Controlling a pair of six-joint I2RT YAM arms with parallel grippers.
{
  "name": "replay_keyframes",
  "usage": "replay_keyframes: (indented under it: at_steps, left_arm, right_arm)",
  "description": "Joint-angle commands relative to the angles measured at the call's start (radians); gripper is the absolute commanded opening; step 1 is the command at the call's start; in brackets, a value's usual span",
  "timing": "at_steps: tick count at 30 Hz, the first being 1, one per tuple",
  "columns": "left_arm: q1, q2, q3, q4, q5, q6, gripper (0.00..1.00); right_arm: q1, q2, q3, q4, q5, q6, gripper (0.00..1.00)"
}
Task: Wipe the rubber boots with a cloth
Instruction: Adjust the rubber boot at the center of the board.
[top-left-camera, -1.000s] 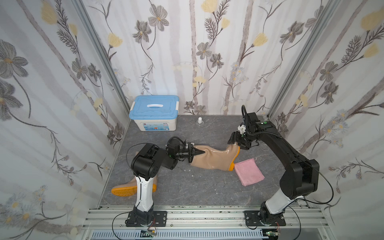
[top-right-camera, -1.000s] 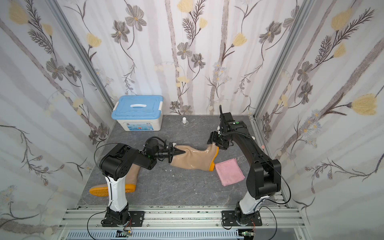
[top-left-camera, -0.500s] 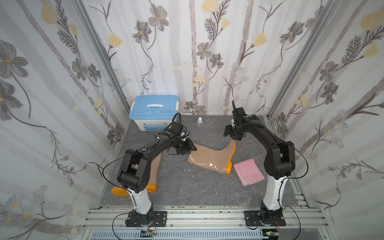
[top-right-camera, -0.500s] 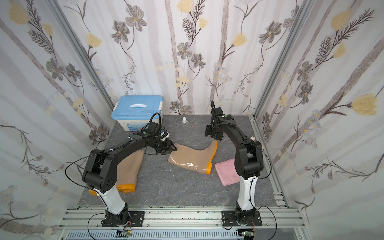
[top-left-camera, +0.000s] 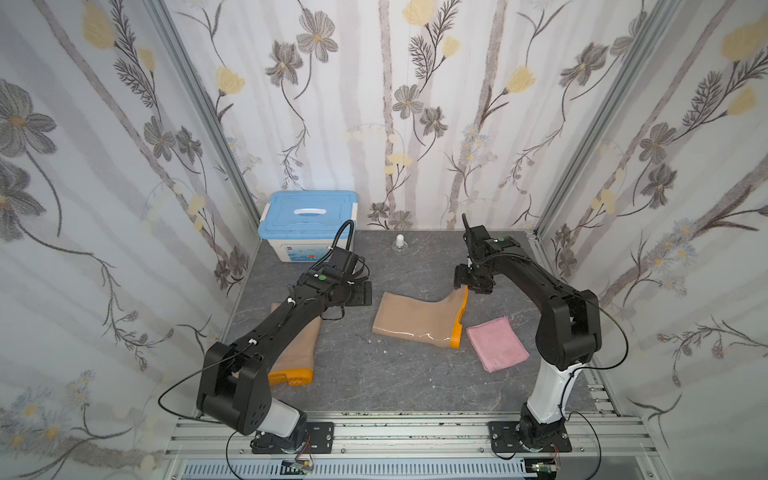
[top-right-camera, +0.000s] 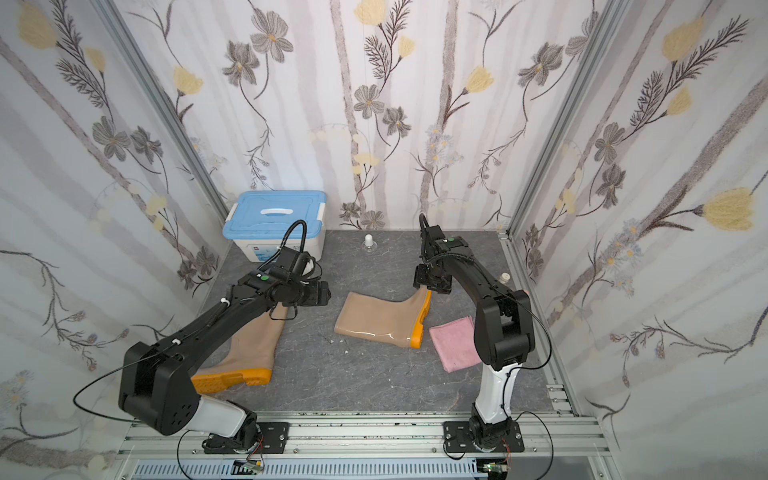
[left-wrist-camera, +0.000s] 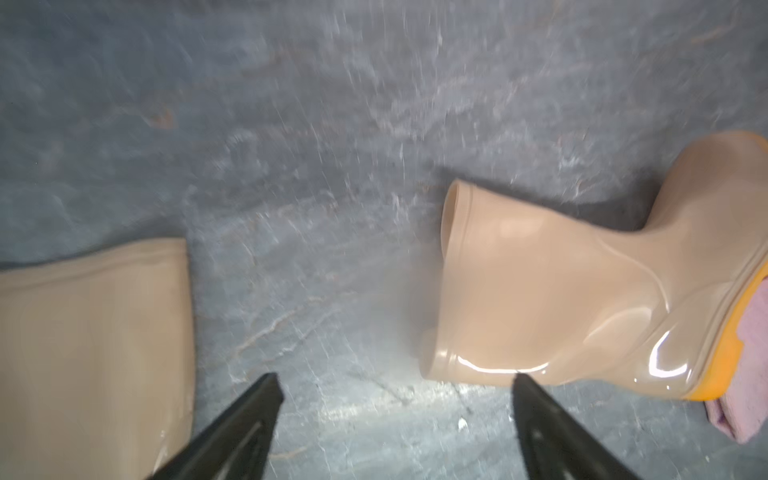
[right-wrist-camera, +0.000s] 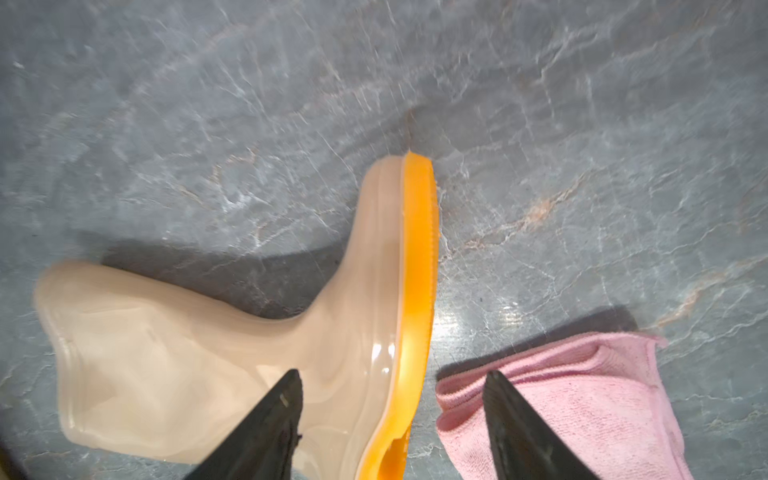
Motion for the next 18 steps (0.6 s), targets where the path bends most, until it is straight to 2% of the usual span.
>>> replay_keyframes:
  at_steps: [1, 4, 7, 9, 13, 18]
  left_arm:
    - [-0.003, -0.050, -0.017, 0.152, -0.083, 0.075, 1.00]
    - [-0.006, -0.122, -0.091, 0.285, -0.010, 0.099, 1.00]
    - [-0.005, -0.222, -0.221, 0.454, -0.035, 0.038, 1.00]
    - [-0.005, -0.244, -0.236, 0.451, -0.088, -0.021, 1.00]
    - [0.000, -0.213, -0.171, 0.357, -0.064, -0.022, 1.00]
    - [0.003, -0.233, -0.203, 0.407, -0.073, -0.063, 1.00]
  right_arm:
    - [0.001, 0.027, -0.038, 0.067, -0.019, 0.052, 0.70]
    - [0.006, 0.046, -0.087, 0.198, -0.062, 0.080, 0.69]
    - [0.010, 0.067, -0.118, 0.323, -0.109, 0.102, 0.68]
    - [0.014, 0.090, -0.107, 0.364, -0.140, 0.105, 0.68]
    - [0.021, 0.136, -0.042, 0.373, -0.171, 0.076, 0.67]
    - [0.022, 0.177, 0.055, 0.340, -0.177, 0.022, 0.67]
